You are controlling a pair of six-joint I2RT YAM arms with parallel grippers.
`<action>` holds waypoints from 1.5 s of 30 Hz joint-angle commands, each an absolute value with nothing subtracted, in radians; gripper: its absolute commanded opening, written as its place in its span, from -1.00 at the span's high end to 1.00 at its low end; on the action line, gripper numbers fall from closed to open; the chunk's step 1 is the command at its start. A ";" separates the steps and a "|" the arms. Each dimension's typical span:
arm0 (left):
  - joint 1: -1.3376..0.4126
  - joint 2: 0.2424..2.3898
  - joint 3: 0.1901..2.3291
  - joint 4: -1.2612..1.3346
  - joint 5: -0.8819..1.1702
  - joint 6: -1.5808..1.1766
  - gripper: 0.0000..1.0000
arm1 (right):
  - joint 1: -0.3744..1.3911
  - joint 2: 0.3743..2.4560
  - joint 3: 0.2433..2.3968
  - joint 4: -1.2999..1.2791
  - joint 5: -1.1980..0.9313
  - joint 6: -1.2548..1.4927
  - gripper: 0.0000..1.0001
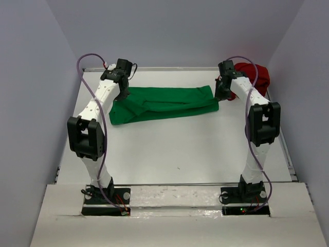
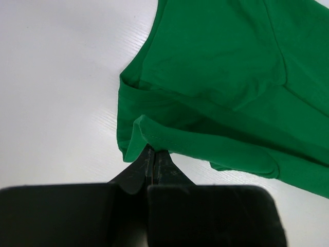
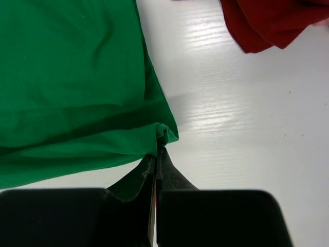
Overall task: Fold and stack the t-shirts
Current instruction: Fold the tshirt
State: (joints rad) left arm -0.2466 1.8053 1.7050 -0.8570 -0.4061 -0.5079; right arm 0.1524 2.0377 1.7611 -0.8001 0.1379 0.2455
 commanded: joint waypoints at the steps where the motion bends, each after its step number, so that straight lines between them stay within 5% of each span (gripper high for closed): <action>1: -0.239 1.833 1.792 -0.868 -0.440 -0.494 1.00 | 0.160 2.074 1.862 -0.837 0.135 0.221 1.00; 26: -0.232 2.118 2.121 -0.931 -0.456 -0.477 1.00 | 0.160 2.299 2.155 -0.933 0.118 0.222 1.00; 45: -0.172 2.200 2.166 -0.897 -0.419 -0.468 1.00 | 0.160 2.402 2.276 -0.934 0.141 0.189 1.00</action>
